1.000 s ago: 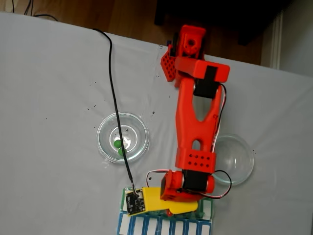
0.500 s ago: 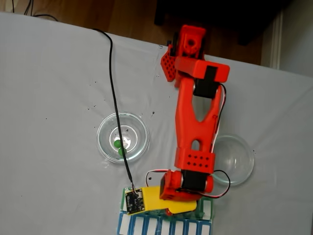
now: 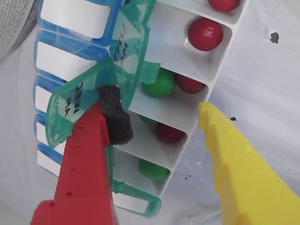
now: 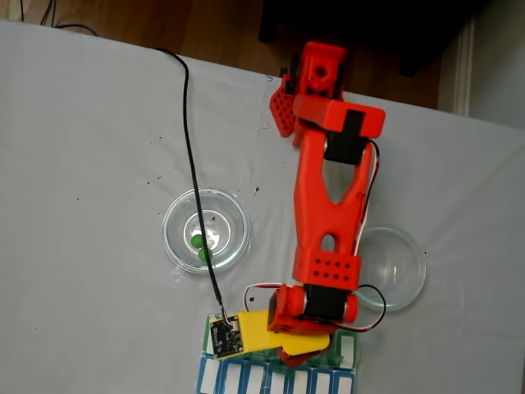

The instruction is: Sort medicines into box.

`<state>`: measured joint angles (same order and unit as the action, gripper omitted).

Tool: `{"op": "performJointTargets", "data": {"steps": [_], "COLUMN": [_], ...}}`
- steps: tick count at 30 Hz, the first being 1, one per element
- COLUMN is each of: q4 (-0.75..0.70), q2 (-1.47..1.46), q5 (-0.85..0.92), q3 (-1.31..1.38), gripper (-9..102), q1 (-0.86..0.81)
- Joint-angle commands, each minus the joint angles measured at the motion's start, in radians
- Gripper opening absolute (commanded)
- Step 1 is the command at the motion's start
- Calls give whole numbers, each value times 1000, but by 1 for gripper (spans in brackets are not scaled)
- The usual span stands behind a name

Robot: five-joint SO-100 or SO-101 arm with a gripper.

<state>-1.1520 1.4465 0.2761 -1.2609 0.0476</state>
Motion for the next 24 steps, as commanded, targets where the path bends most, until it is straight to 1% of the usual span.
{"op": "performJointTargets", "data": {"steps": [1, 3, 6, 11, 15, 24], "q4": [-14, -23, -60, -121, -206, -199], "q2": [163, 179, 193, 252, 319, 451], "q5": [21, 29, 20, 74, 124, 250], "q3": [3, -8, -6, -20, -37, -163], "gripper": [24, 22, 16, 1, 1, 1], "q1": [6, 5, -8, -34, -72, -225]}}
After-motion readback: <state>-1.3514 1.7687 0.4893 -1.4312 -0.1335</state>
